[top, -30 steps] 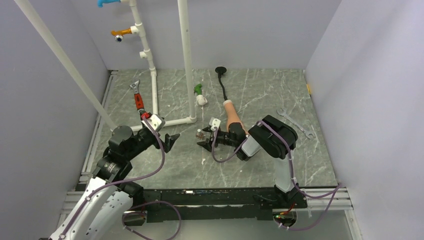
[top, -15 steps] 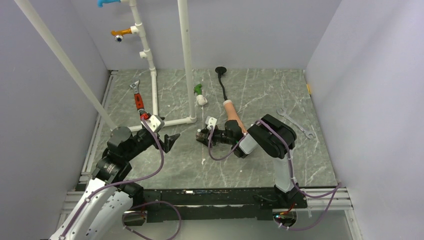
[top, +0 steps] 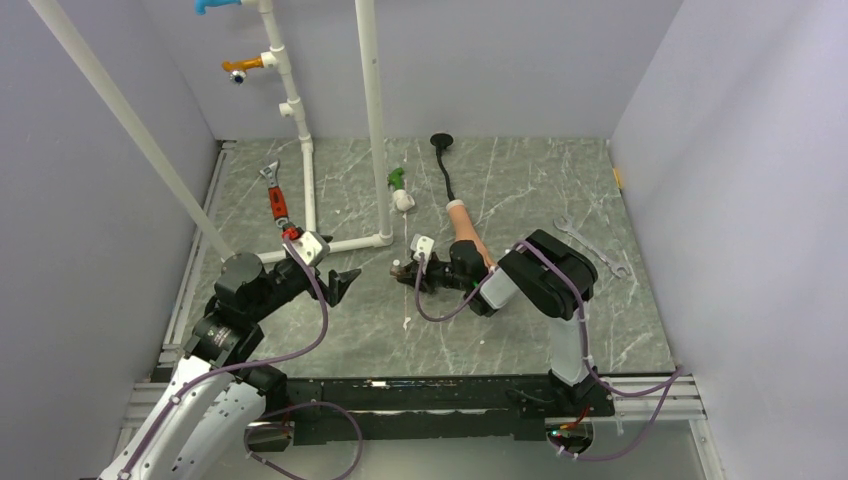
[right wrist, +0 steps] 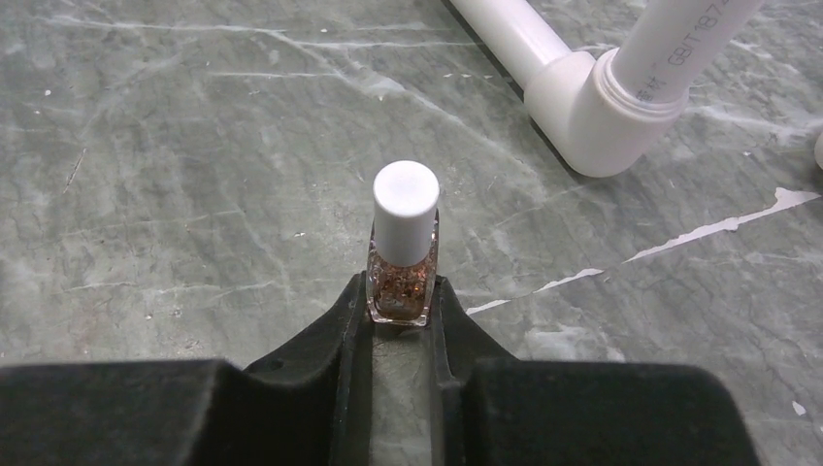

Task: Paint the nails
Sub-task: Pick up the nail polish bottle from the center of the board.

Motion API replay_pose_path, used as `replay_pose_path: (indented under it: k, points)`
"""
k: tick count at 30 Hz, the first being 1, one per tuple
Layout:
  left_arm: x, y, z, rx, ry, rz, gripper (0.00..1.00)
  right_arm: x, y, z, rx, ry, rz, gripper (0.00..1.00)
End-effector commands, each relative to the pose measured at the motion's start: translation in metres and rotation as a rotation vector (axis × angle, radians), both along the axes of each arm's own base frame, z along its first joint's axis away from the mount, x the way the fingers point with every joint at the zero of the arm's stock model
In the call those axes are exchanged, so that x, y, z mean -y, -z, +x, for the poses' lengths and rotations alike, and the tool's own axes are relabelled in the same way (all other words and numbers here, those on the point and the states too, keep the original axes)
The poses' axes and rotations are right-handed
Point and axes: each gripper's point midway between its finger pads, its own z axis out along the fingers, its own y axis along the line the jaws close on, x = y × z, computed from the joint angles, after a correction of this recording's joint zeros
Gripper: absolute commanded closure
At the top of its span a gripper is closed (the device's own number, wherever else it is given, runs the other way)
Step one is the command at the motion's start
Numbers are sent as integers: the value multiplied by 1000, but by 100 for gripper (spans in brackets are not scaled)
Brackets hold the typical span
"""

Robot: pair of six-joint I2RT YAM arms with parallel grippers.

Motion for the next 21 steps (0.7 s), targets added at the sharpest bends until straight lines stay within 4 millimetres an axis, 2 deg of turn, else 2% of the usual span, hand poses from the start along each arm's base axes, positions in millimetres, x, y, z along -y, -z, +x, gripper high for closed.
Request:
replay_pose_path:
  k: [1,4,8,13,17,21]
  points:
    - [4,-8,1,38,24,-4,9,-7,-19,6,52,-12,14,92]
    - [5,-7,0,32,33,-4,9,-7,-24,4,59,-18,20,99]
    - [9,-6,-3,22,64,-4,8,-6,-37,-1,63,-29,36,100]
    - [15,-9,-6,-12,85,-53,1,-4,-78,-14,55,-56,89,100]
    - [18,-15,-14,-15,132,-31,1,0,-105,-28,10,-91,76,100]
    - [30,-22,-38,-1,277,-27,1,8,-137,-54,8,-149,126,100]
